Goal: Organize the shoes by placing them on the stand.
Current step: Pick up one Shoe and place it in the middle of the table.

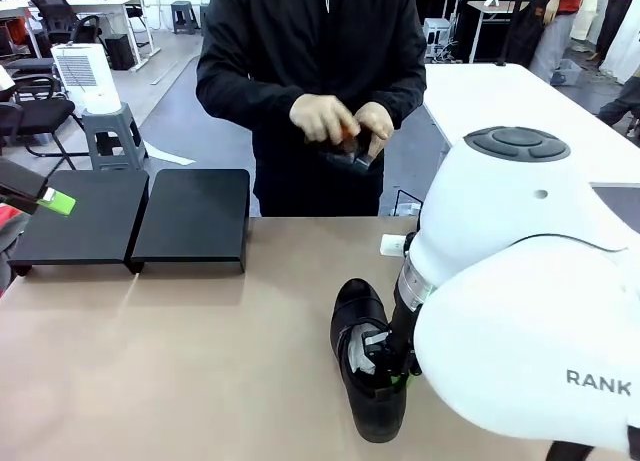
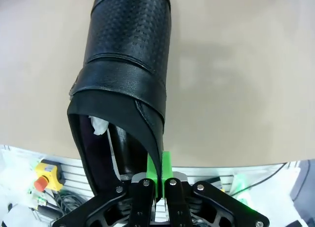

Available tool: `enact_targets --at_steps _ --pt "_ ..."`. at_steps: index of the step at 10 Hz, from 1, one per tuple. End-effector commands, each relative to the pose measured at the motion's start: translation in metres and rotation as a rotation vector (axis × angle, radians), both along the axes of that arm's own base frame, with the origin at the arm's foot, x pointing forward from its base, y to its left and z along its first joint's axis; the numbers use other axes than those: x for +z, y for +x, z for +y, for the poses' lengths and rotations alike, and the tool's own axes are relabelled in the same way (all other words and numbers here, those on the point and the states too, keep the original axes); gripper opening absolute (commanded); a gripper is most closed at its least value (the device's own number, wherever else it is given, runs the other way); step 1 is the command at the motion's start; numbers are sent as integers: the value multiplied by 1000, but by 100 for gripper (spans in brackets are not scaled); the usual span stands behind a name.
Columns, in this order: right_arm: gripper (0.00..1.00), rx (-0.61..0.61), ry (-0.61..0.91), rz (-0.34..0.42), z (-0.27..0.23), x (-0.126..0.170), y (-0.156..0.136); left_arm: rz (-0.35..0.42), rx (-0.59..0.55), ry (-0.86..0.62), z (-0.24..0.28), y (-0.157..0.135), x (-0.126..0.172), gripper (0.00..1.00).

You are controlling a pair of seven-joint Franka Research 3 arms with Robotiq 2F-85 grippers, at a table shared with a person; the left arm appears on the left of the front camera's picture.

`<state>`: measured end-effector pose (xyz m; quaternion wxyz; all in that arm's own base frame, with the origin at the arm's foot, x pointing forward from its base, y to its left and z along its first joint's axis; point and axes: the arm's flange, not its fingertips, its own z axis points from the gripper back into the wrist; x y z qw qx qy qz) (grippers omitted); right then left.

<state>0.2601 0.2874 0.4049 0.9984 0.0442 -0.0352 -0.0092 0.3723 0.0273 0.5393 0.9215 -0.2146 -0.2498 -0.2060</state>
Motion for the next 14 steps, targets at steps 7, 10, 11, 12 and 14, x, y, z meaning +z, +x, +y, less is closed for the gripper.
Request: enact_targets --at_steps 7,10,11,12,14 --pt "34 -107 94 -9 37 -53 31 -5 -17 -8 2 -1 1 100" --pt "90 -131 114 -5 23 -59 28 -5 -17 -8 2 -1 1 100" --pt "100 -113 105 -9 19 -52 26 -5 -17 -8 2 -1 1 100" --pt "100 -91 98 -32 15 -40 19 -5 -17 -8 2 -1 1 100" --pt "100 -50 79 -47 10 -20 7 -5 -17 -8 2 -1 1 100"
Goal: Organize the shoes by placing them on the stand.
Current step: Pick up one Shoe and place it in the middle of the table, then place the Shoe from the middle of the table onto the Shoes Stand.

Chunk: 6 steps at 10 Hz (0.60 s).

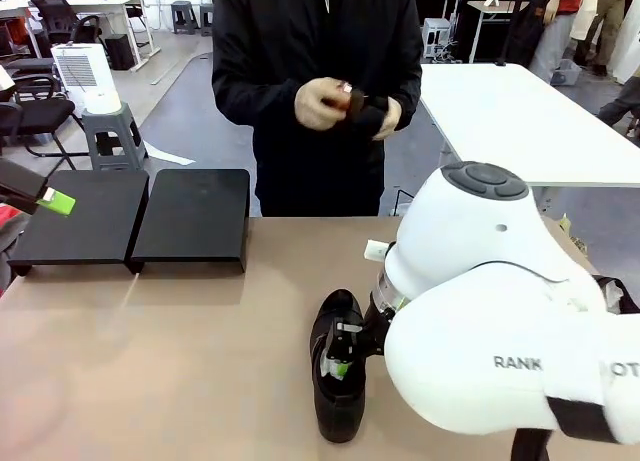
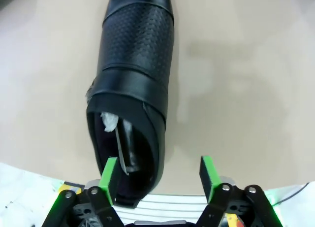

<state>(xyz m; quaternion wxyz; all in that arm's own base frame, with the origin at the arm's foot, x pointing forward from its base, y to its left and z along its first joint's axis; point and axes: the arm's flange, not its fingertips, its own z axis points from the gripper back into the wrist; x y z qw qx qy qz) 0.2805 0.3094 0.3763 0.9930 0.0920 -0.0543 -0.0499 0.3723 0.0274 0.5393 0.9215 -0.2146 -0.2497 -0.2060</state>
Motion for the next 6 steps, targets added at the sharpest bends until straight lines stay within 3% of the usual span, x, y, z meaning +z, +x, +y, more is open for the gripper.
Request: enact_targets --at_steps 1,2,6 --pt "100 47 -38 -9 -14 15 -20 -5 -17 -8 2 -1 1 100" --pt "100 0 0 0 0 0 0 -5 -17 -8 2 -1 1 100" --pt "100 0 0 0 0 0 0 -5 -17 -8 2 -1 1 100"
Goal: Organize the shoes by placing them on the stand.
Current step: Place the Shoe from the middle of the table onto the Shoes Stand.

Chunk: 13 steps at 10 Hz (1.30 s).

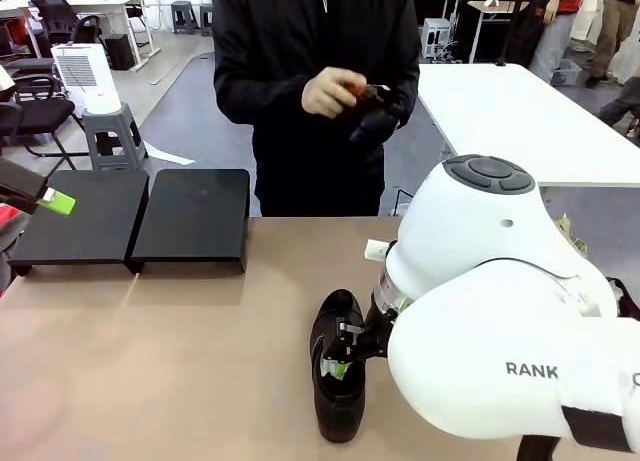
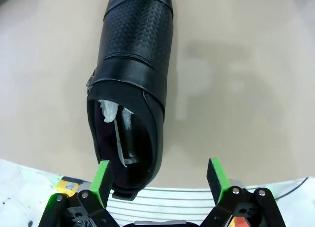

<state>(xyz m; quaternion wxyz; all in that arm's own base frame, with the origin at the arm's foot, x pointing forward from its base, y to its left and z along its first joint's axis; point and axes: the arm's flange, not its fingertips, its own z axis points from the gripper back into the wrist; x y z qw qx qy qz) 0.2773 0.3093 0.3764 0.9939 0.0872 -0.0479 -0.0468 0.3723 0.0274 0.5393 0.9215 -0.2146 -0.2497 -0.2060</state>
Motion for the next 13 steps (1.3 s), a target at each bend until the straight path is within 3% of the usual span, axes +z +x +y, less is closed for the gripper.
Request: enact_targets --at_steps 1,5,6,8,9,10,12,13 --pt "100 -7 9 -13 0 0 3 -5 -17 -8 2 -1 1 100" --pt "100 -2 1 0 0 0 1 -5 -17 -8 2 -1 1 100" --pt "100 10 -13 -226 -43 40 -9 -5 -17 -8 2 -1 1 100" --pt "100 56 11 -285 -137 89 2 0 0 0 0 0 0 100" --pt "100 54 25 -304 -166 100 5 -25 -47 0 -38 -16 5 100" --pt "100 46 15 -312 -196 106 10 6 -44 12 -84 -37 5 100" --pt "100 -61 12 -232 -245 94 32 173 47 33 -173 -55 -16 100" --pt "100 -130 28 -195 -265 85 39 185 5 70 -213 -61 -23 100"
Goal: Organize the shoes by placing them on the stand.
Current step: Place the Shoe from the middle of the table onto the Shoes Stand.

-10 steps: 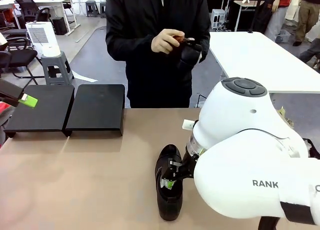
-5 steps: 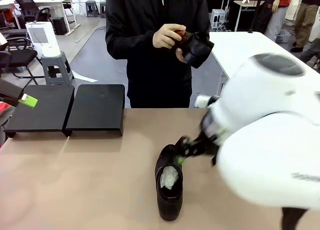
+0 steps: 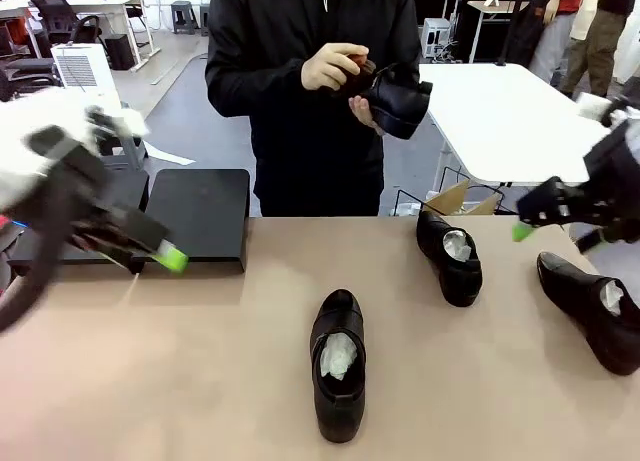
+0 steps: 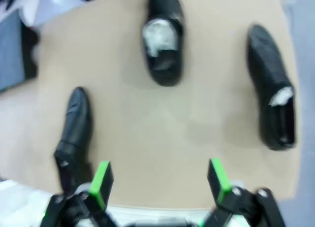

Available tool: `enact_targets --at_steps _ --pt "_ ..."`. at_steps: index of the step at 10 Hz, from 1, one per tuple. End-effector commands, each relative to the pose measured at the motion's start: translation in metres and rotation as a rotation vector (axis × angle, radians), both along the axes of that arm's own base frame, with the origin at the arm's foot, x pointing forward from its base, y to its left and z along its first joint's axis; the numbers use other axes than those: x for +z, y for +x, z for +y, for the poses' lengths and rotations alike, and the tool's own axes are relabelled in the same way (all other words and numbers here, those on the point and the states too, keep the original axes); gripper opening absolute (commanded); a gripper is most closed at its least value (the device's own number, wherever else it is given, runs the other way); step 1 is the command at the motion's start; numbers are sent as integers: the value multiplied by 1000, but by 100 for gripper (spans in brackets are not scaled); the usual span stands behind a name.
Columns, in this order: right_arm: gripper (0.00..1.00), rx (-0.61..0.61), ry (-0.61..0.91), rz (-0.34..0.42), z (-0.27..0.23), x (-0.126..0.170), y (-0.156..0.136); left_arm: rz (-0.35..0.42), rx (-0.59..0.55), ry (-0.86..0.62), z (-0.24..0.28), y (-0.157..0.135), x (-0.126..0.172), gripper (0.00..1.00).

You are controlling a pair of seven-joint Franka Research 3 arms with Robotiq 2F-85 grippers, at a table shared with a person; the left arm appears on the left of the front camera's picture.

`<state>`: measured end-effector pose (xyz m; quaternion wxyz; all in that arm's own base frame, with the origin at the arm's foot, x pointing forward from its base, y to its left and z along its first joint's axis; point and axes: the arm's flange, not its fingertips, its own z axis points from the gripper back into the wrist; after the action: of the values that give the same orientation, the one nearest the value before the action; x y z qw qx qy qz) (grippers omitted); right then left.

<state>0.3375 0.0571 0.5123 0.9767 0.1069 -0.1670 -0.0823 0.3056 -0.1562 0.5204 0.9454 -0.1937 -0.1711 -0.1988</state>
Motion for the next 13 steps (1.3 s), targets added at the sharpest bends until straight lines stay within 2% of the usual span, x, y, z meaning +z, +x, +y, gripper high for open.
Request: enact_targets --at_steps 1,2,3,6,8,9,11,12,13 --pt "100 -91 23 63 -30 -56 -16 -2 25 24 -33 4 -3 100" --pt "100 -145 60 80 -53 -63 -19 0 0 0 0 0 0 100" --pt "100 -179 72 91 -67 -69 -23 0 0 0 0 0 0 100" --pt "100 -228 87 137 -73 -84 -24 98 -39 123 -99 -25 -28 100" --pt "100 -270 74 132 -78 -77 -29 65 4 228 -184 -29 -54 100" --pt "100 -226 66 141 -84 -44 20 75 0 258 -215 -30 -68 100" --pt "100 -226 66 141 -84 -44 20 9 21 313 -266 -28 -82 100" --pt "100 -226 66 141 -84 -44 20 21 50 329 -279 -22 -89 100" --pt "100 -226 66 141 -84 -44 20 68 109 355 -287 -18 -94 100"
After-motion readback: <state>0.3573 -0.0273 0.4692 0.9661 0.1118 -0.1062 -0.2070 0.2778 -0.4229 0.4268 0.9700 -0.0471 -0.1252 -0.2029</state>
